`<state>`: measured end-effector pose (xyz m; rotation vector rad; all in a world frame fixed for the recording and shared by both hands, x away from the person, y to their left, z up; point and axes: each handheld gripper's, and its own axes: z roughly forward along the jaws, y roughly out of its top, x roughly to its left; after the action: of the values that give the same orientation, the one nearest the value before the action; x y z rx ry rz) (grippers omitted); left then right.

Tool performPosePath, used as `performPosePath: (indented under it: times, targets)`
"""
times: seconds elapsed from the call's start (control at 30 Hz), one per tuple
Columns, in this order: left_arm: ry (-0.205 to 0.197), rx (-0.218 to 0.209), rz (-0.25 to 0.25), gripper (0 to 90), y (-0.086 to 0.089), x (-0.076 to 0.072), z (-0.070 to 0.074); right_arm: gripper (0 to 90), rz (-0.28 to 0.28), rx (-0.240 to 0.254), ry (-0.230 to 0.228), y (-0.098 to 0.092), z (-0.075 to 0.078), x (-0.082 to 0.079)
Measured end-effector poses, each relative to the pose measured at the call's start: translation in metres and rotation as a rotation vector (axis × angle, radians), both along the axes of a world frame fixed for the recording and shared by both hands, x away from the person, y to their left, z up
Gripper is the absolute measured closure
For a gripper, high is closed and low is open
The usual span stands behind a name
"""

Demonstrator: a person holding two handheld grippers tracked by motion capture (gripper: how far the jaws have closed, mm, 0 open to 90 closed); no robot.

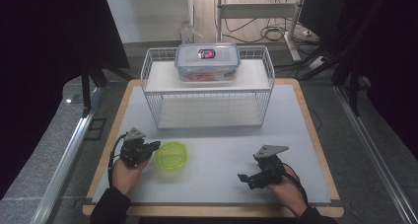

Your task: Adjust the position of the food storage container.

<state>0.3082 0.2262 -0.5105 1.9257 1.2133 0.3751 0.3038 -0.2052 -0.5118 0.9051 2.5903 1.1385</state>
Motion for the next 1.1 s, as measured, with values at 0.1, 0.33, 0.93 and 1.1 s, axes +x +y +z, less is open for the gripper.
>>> performPosePath:
  times: [0.1,0.33,0.93,1.1]
  targets:
    - [-0.003,0.016,-0.001,89.6,0.001,-0.001,0.001,3.6,0.000,-0.001,0.000,0.000,0.000,0.000]
    - [0.028,0.033,0.011,89.6,0.016,-0.012,-0.007,3.6,-0.005,0.002,-0.006,-0.002,0.002,0.000]
    - [0.141,0.015,-0.135,89.5,-0.002,-0.018,-0.027,3.6,-0.006,-0.008,-0.001,0.000,0.000,0.000]
    - [0.146,0.029,-0.170,89.5,-0.018,-0.013,-0.028,3.6,-0.006,-0.009,0.001,0.000,-0.001,0.000]
